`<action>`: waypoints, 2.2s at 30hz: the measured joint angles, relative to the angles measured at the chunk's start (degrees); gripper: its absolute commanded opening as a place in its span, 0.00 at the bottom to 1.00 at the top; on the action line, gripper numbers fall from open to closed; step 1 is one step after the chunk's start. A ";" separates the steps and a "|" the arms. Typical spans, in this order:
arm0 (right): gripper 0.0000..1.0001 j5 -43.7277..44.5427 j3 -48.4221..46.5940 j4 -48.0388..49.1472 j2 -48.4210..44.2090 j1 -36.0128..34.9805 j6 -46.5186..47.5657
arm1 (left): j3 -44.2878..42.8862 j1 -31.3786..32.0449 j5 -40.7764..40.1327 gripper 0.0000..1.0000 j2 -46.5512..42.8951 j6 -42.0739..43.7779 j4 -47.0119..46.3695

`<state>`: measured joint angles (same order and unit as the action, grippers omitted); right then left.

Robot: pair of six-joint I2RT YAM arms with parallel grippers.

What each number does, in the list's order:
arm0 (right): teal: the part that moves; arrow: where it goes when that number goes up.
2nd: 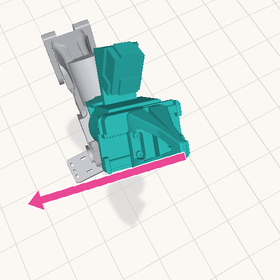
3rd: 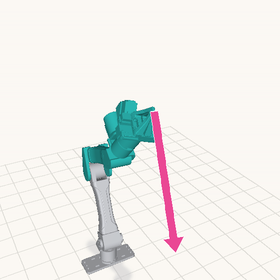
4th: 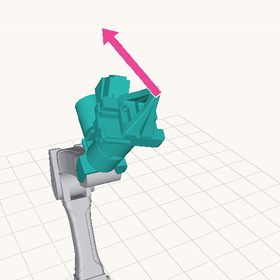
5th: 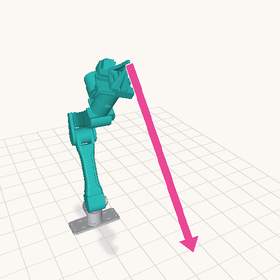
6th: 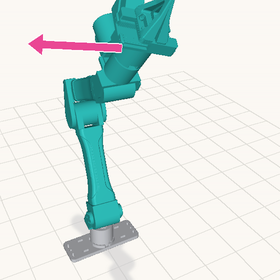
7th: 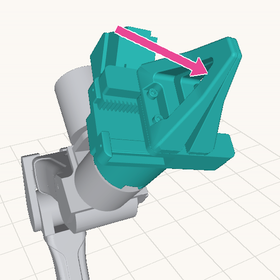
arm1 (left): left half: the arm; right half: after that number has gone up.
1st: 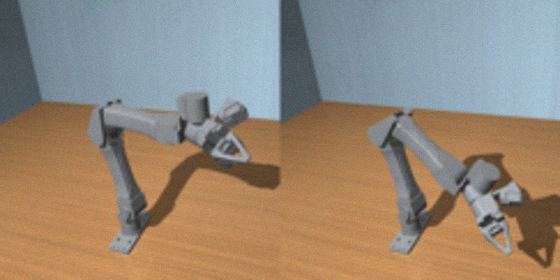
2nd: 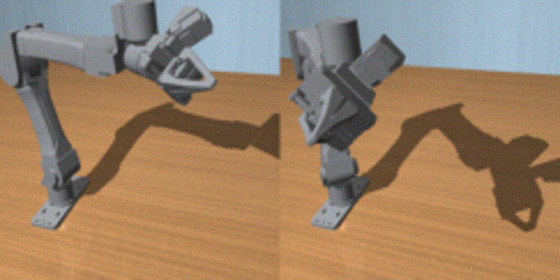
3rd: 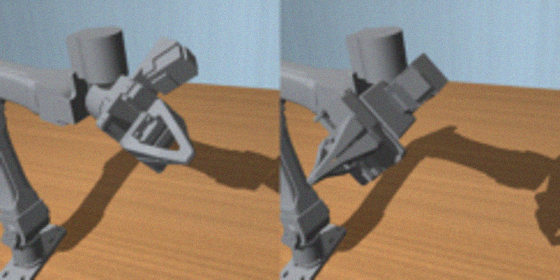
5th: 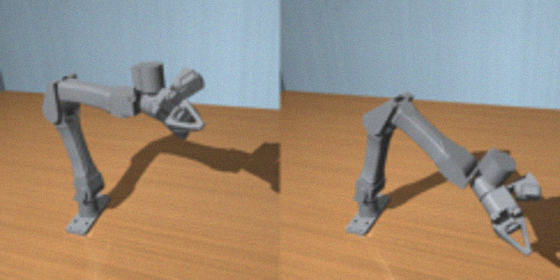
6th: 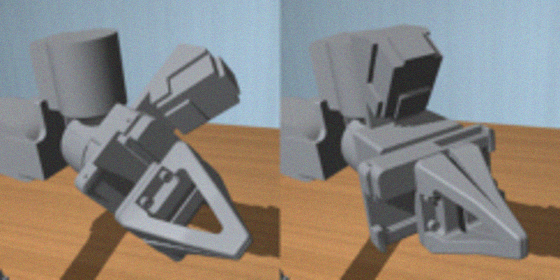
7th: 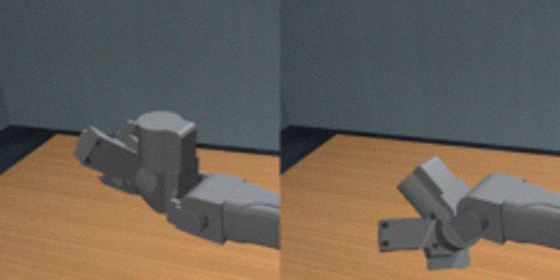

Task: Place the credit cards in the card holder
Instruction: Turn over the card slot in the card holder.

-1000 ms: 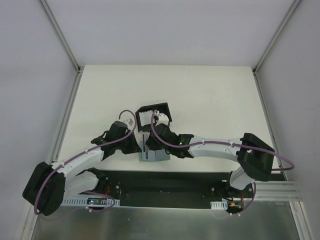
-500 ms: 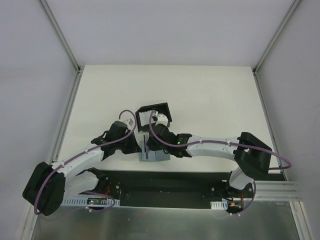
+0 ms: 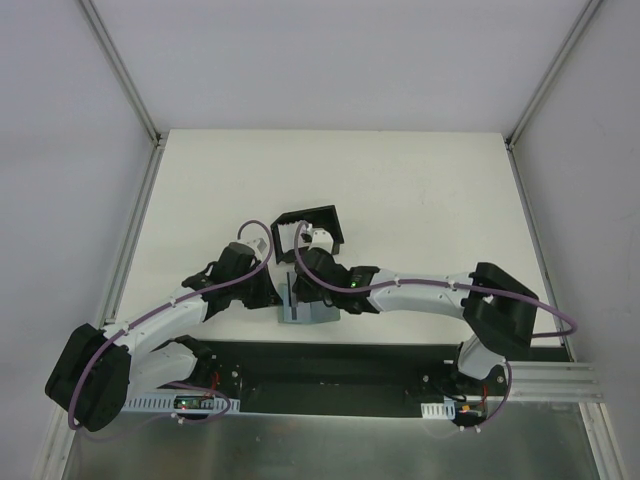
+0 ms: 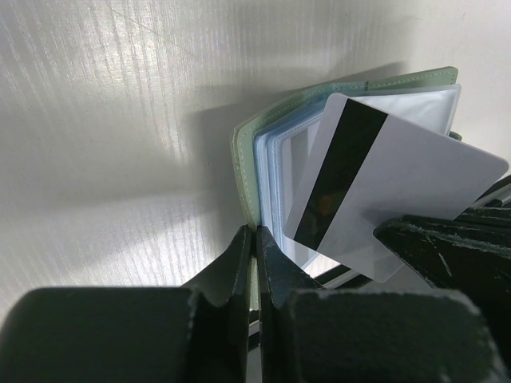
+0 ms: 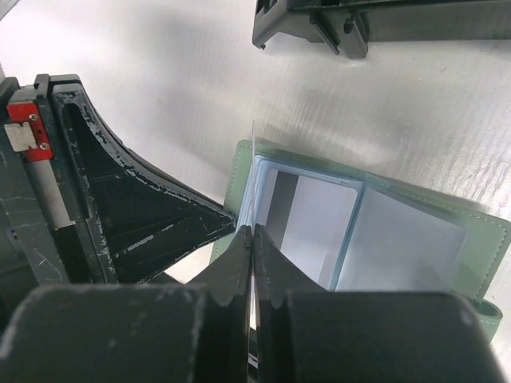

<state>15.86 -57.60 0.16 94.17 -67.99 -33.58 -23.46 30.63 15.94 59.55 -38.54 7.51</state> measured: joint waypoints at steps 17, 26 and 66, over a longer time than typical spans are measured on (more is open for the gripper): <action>0.00 5.29 -12.13 -13.97 5.95 -3.78 2.75 | 0.00 0.00 0.07 0.00 -0.72 -0.07 0.85; 0.00 8.68 -17.46 -20.63 8.35 -5.38 3.26 | 0.02 0.00 0.15 0.00 -3.13 -1.29 1.53; 0.00 13.49 -15.61 -19.76 5.18 -7.85 4.28 | 0.92 0.00 0.50 0.00 -4.50 -2.58 1.29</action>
<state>29.34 -73.21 -19.59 99.35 -75.83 -29.30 -22.55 30.63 16.45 55.05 -41.12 8.80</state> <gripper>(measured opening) 0.008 0.006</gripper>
